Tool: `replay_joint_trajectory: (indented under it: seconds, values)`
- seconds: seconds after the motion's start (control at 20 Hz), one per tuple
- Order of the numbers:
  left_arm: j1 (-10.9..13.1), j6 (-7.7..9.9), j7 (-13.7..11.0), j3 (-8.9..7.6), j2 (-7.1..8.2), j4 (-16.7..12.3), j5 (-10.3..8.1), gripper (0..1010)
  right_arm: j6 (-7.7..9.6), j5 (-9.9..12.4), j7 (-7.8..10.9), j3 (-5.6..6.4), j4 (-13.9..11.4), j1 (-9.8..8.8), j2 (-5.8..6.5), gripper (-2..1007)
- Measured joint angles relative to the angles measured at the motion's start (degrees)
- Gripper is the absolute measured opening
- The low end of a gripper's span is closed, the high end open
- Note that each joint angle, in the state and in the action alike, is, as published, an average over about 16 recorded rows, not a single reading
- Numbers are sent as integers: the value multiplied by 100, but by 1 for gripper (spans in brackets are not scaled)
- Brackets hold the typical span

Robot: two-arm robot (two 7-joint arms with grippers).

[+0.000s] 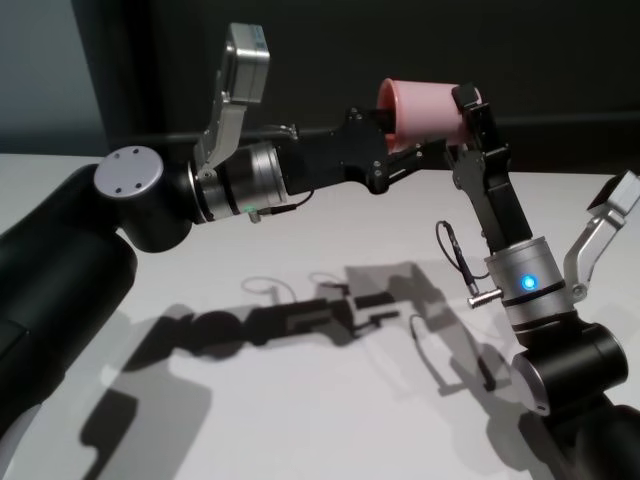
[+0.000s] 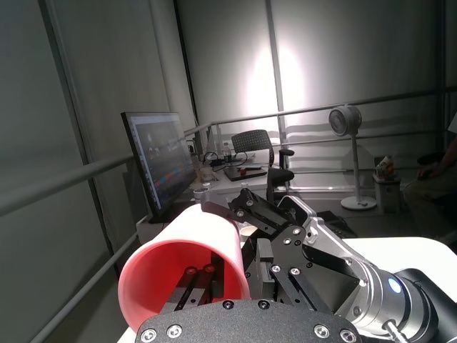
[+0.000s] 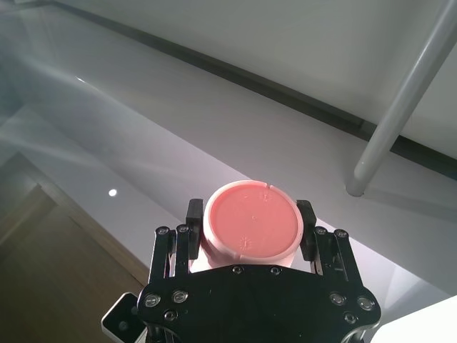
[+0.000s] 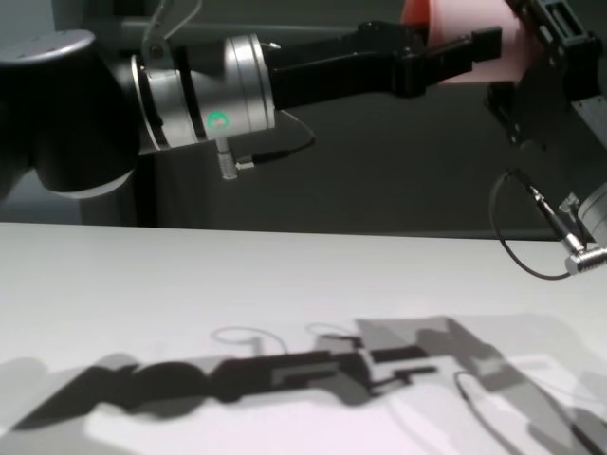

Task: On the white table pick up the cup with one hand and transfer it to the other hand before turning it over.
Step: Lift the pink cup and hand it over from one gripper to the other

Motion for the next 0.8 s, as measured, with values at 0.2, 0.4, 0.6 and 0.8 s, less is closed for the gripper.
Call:
replay_joint_trajectory:
  seconds: [0.2,0.4,0.6,0.8]
  values:
    - [3,-2,5,0,2,-5,1,381,1,-1,-2,0,0,0,0,756]
    - [39,-7,30,-6,33,-56,4,521,2,-1,-1,0,1,0,0,756]
    - [121,3,86,-22,109,-184,3,663,2,-2,1,0,1,0,0,756]
    - [253,29,188,-50,230,-392,-3,797,2,-2,3,0,0,0,0,756]
